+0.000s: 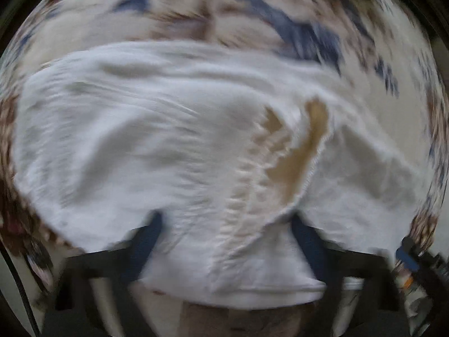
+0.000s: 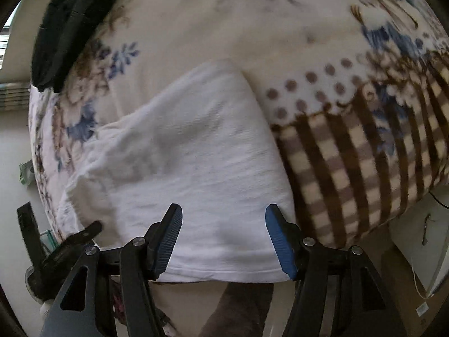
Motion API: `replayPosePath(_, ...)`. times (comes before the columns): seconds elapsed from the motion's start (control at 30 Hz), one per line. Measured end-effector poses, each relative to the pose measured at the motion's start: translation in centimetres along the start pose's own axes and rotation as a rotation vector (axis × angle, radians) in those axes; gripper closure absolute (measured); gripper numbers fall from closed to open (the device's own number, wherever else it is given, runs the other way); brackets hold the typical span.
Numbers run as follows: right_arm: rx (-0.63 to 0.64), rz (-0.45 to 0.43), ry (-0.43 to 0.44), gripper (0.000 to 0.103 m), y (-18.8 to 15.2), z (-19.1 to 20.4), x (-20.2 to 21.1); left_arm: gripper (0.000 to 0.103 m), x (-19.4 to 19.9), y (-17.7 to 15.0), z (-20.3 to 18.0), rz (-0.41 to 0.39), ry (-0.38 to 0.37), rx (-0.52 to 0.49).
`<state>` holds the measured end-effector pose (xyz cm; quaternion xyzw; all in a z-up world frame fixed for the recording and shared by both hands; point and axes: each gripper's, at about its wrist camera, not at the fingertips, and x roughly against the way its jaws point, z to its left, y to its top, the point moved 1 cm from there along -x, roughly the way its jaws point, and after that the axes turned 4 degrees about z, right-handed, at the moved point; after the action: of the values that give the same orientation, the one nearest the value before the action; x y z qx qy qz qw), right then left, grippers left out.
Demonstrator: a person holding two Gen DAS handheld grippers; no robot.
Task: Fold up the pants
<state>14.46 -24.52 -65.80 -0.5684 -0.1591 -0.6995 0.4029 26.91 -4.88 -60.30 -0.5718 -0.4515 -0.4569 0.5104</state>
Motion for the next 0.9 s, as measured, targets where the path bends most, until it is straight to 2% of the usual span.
replayPosePath(0.03, 0.008, 0.004, -0.005, 0.038, 0.0, 0.0, -0.4, 0.07, -0.6, -0.1, -0.4, -0.002, -0.018, -0.02)
replayPosePath(0.1, 0.014, 0.011, -0.013, 0.038, 0.3, 0.2, -1.1, 0.092, -0.4, -0.8, -1.0, -0.043, 0.002, -0.055)
replayPosePath(0.23, 0.028, 0.03, -0.022, 0.038, 0.6, 1.0, -2.0, 0.096, 2.2, -2.8, 0.3, -0.09, -0.057, -0.003)
replayPosePath(0.3, 0.034, 0.042, -0.023, 0.038, 1.0, 2.0, -2.7, 0.096, 2.3, -3.4, 1.1, -0.067, -0.087, 0.036)
replayPosePath(0.47, 0.066, 0.076, -0.065, 0.038, 1.2, 4.2, -3.5, 0.095, -0.8, -3.1, 2.0, -0.015, -0.063, 0.053)
replayPosePath(0.57, 0.135, 0.094, -0.139, 0.038, 1.0, 6.3, -3.7, 0.092, -1.4, -2.7, 2.2, -0.011, -0.053, 0.069)
replayPosePath(0.63, 0.186, 0.096, -0.189, 0.038, 0.6, 7.9, -3.7, 0.087, -0.1, -2.7, 2.0, -0.04, -0.051, 0.089)
replayPosePath(0.67, 0.211, 0.094, -0.21, 0.038, 0.5, 8.7, -3.8, 0.08, 0.9, -2.9, 2.7, -0.071, -0.069, 0.118)
replayPosePath(0.73, 0.249, 0.09, -0.241, 0.038, 0.1, 10.2, -3.8, 0.056, 3.1, -3.5, 4.5, -0.153, -0.134, 0.181)
replayPosePath(0.77, 0.267, 0.092, -0.243, 0.038, -0.2, 11.2, -3.8, 0.018, 3.8, -3.9, 5.3, -0.182, -0.159, 0.21)
replayPosePath(0.8, 0.276, 0.095, -0.241, 0.038, -0.5, 12.2, -3.9, 0.0, 4.4, -4.3, 6.6, -0.208, -0.187, 0.25)
replayPosePath(0.83, 0.281, 0.099, -0.242, 0.038, -0.6, 13.0, -4.1, 0.0, 5.1, -5.0, 8.7, -0.254, -0.233, 0.324)
replayPosePath(0.9, 0.3, 0.115, -0.247, 0.038, -0.9, 15.1, -4.8, 0.0, 5.0, -6.3, 11.6, -0.289, -0.273, 0.437)
